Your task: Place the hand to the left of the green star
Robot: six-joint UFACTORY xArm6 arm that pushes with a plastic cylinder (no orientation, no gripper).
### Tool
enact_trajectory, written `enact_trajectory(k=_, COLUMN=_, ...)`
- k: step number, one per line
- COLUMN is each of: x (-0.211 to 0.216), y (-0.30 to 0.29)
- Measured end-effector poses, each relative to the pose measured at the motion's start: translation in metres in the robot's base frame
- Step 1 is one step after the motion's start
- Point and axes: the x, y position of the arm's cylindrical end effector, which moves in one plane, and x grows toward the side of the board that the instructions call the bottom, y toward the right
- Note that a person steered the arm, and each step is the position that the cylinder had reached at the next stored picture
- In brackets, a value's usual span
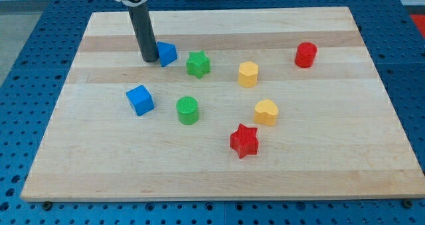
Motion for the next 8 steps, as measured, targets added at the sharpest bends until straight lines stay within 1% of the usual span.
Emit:
enact_trajectory(k=1, x=0.001, y=0.003)
enact_trajectory(k=2, x=0.010, y=0.003)
enact_trajectory(k=3, x=0.032, y=0.001)
enact_trajectory(k=4, x=0.053, y=-0.016)
enact_trajectory(k=5, x=0.068, y=-0.017)
enact_trajectory(k=8, x=0.070, y=0.010)
